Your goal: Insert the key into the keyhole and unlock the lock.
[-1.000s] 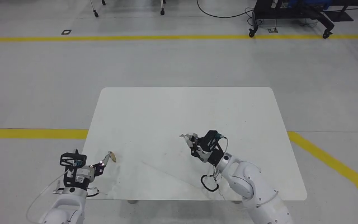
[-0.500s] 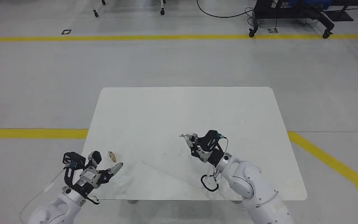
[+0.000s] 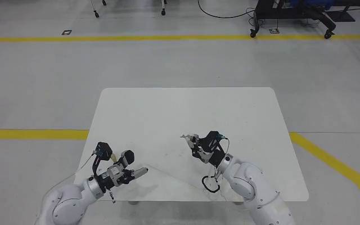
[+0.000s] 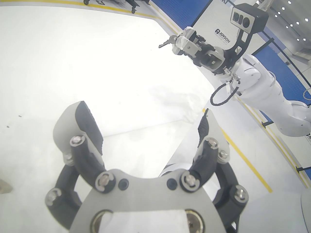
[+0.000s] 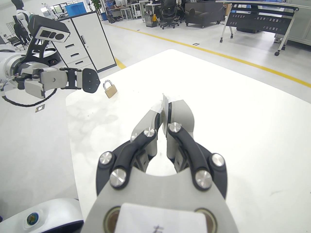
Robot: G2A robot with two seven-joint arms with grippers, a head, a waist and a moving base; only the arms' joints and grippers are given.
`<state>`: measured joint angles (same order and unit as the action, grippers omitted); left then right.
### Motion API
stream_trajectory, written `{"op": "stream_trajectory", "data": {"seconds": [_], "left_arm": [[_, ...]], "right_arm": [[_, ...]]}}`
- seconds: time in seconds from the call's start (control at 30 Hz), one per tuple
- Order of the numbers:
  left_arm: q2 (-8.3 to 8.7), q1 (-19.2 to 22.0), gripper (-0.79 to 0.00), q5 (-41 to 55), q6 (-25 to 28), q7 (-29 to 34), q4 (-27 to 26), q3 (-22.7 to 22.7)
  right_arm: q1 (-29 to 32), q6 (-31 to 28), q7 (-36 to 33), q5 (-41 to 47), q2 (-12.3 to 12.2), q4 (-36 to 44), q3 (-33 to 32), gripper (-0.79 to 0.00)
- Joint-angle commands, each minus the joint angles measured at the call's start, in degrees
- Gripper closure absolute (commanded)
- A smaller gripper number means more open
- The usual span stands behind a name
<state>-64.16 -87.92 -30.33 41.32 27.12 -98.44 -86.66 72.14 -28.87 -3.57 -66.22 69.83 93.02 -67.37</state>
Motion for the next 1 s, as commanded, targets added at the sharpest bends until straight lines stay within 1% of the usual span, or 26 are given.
{"op": "stream_trajectory", "data": {"seconds": [0.0,0.07,0.1,0.13,0.2,0.27,0.3,0.33,0.4,0.47,0.6,0.67,0.77,0.83,0.97], "left_arm": [[0.00,0.0,-0.785,0.0,0.0,0.0,0.0,0.0],[-0.03,-0.1,-0.785,0.2,-0.1,-0.1,0.1,0.4],[-0.07,-0.2,-0.785,2.2,0.6,-0.1,0.6,1.1],[-0.11,-0.1,-0.785,6.5,2.1,-0.1,1.8,1.9],[0.09,0.9,-0.785,17.4,6.2,2.9,5.3,3.3],[0.50,3.0,-0.785,28.4,8.7,7.8,9.3,4.2],[0.74,4.4,-0.785,31.6,9.0,10.5,11.3,4.5],[0.86,5.6,-0.785,33.7,9.5,12.2,12.7,5.1],[0.78,7.6,-0.785,36.6,11.8,13.2,15.2,6.5],[0.52,9.7,-0.785,40.1,13.6,14.3,17.6,9.1],[0.03,14.4,-0.785,47.5,15.5,18.4,22.3,14.3],[-0.14,16.6,-0.785,49.9,15.8,20.0,24.1,16.4],[-0.25,18.7,-0.785,49.7,16.2,19.6,25.5,19.1],[-0.25,19.4,-0.785,49.6,16.7,19.2,26.0,20.4],[-0.18,20.1,-0.785,49.8,16.7,19.2,26.3,21.6]], "right_arm": [[0.0,0.0,0.0,0.0,0.0,0.0,0.0,0.000],[0.0,0.0,0.0,0.0,0.0,0.0,0.0,0.000],[0.0,0.0,0.0,0.0,0.0,0.0,0.0,0.000],[0.1,0.0,-0.1,0.2,0.0,-0.1,0.0,0.000],[0.3,-0.9,-1.0,3.0,0.1,-1.0,0.1,0.000],[-0.4,-3.7,-2.7,7.8,0.1,-2.6,0.1,0.000],[-0.9,-4.6,-3.7,10.1,0.1,-3.4,-0.1,0.000],[-1.3,-5.3,-4.4,12.0,0.1,-3.8,-0.1,0.000],[-2.1,-8.7,-6.2,17.4,0.2,-5.1,0.2,0.000],[-2.9,-11.5,-8.6,22.7,0.2,-6.4,0.6,0.000],[-5.0,-15.5,-15.0,32.9,0.1,-9.2,1.6,0.000],[-6.1,-16.6,-18.3,37.3,0.1,-10.3,2.2,0.000],[-7.7,-18.2,-23.1,43.5,0.0,-11.8,3.2,0.000],[-8.6,-19.1,-25.6,47.2,-0.1,-12.8,3.9,0.000],[-10.0,-19.8,-29.0,52.5,0.0,-14.2,5.7,0.000]]}}
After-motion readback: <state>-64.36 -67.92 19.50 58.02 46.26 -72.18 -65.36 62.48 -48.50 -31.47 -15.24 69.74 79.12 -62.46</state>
